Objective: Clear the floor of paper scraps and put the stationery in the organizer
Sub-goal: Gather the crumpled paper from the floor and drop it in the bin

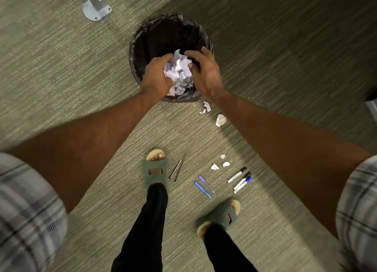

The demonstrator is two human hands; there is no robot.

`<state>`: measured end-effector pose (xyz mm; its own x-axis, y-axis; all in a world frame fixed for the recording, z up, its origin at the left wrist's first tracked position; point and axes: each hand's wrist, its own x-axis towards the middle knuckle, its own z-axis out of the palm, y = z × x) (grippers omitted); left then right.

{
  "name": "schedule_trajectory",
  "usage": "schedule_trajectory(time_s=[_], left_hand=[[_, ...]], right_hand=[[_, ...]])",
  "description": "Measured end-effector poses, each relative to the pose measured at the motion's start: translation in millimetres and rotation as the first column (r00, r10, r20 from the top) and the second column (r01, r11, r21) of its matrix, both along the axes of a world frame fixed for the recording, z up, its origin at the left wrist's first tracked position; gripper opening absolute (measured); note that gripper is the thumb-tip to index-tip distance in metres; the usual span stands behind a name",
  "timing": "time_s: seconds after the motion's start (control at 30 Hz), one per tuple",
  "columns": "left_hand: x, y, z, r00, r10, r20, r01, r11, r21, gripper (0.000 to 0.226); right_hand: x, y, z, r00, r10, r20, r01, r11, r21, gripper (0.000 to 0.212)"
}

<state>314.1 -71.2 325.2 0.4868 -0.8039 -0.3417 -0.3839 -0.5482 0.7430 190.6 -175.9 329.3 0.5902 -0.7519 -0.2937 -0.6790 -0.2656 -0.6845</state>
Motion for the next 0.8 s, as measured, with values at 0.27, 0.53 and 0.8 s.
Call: schedule_trajectory(time_s=[0.27,0.53,0.8], left_hand=[[-31.3,12.0,0.4,0.996,-0.072,0.052,0.070,0.997,0.038,0.055],[-153.4,52.5,-57.7,0.982,-0.185,-0.027,0.187,0.976,0.112,0.043],[-300.2,97.4,-171.6,0.958,-0.242,-0.156,0.278,0.918,0.283,0.047]], right_hand=[[-61.7,9.1,0.8,0.994,0.089,-0.070,-0.091,0.996,-0.012,0.034],[-193.6,34.4,-73.5,0.930,0.213,-0.299,-0.206,0.977,0.055,0.047],[-346.5,77.4,-181.0,0.835,0.355,-0.419,-0.274,0.931,0.243,0.051]])
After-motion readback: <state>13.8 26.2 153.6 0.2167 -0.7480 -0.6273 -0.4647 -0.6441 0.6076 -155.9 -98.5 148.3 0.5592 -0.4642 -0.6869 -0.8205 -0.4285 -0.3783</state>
